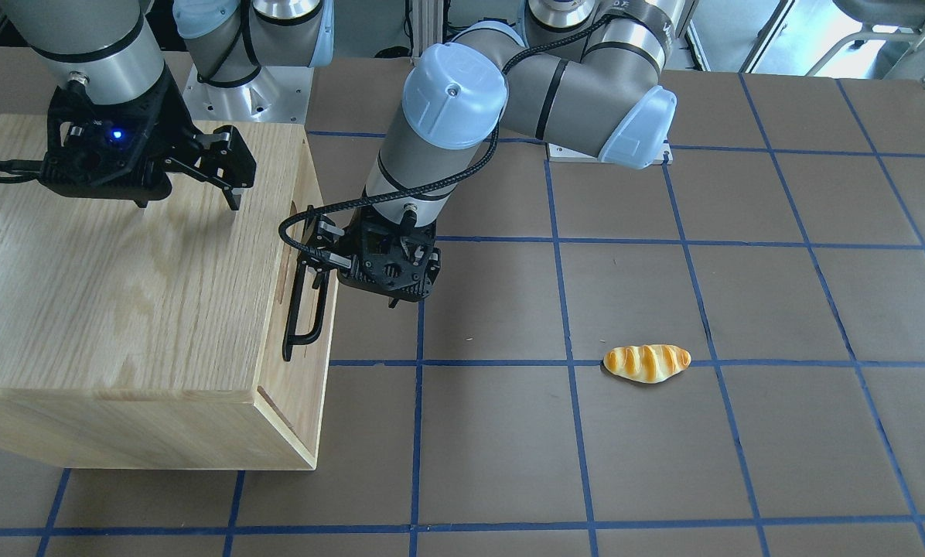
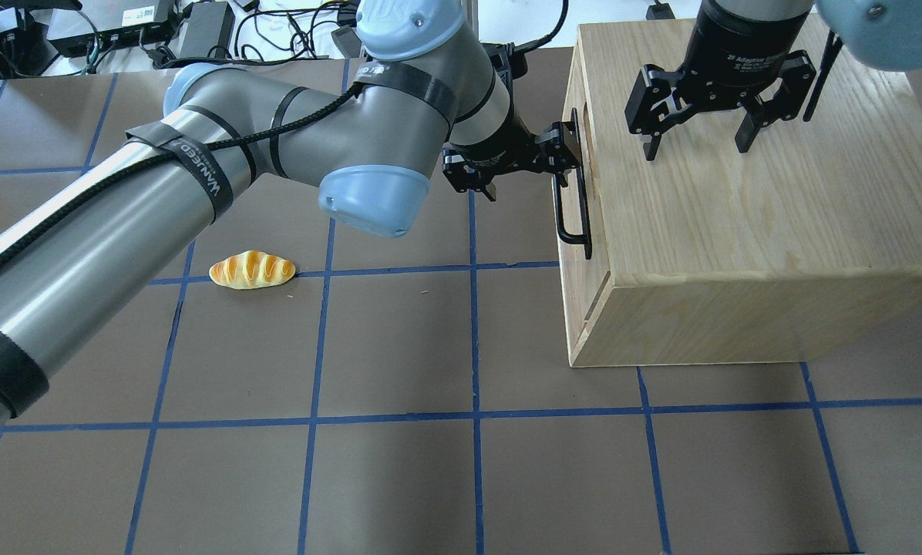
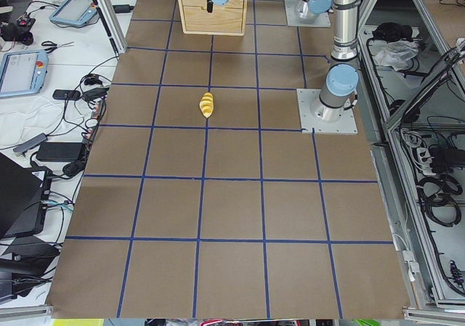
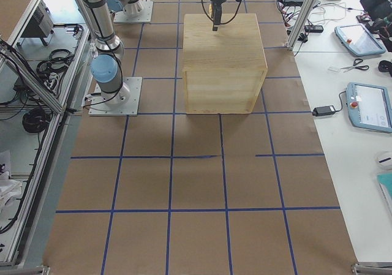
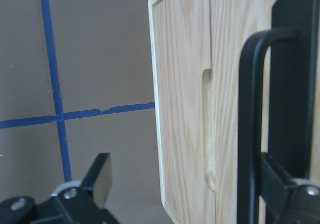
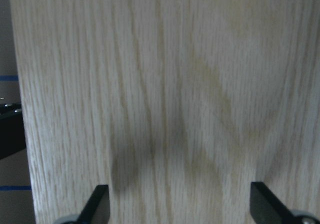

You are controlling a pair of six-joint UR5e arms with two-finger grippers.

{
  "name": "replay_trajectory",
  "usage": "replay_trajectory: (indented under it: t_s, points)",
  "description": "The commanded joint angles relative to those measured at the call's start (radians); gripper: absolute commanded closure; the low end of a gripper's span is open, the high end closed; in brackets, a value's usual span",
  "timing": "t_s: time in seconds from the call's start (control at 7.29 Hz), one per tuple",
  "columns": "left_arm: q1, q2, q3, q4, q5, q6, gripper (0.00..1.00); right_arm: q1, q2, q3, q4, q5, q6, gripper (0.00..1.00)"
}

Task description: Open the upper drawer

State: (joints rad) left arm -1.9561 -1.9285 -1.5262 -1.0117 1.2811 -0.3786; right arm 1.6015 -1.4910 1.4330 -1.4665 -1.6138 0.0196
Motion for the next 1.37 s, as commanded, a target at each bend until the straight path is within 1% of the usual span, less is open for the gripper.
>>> replay_trajectory:
  t_s: [0.0, 0.14, 0.27, 0.82, 1.24]
  points:
    - [0.000, 0.002, 0.005, -0.001, 0.058, 0.020, 0.00, 0.000, 0.000, 0.001, 0.000, 0.000, 0.000, 0.00]
    - [0.000, 0.002, 0.006, -0.001, 0.060, 0.023, 0.00, 0.000, 0.000, 0.000, 0.000, 0.000, -0.001, 0.00]
    - [0.002, 0.003, 0.006, -0.001, 0.093, 0.023, 0.00, 0.000, 0.000, 0.000, 0.000, 0.000, 0.000, 0.00]
    - [0.006, 0.010, 0.008, -0.004, 0.103, 0.024, 0.00, 0.000, 0.000, 0.000, 0.000, 0.000, 0.000, 0.00]
    - [0.009, 0.011, 0.008, -0.005, 0.132, 0.056, 0.00, 0.000, 0.000, 0.000, 0.000, 0.000, 0.000, 0.00]
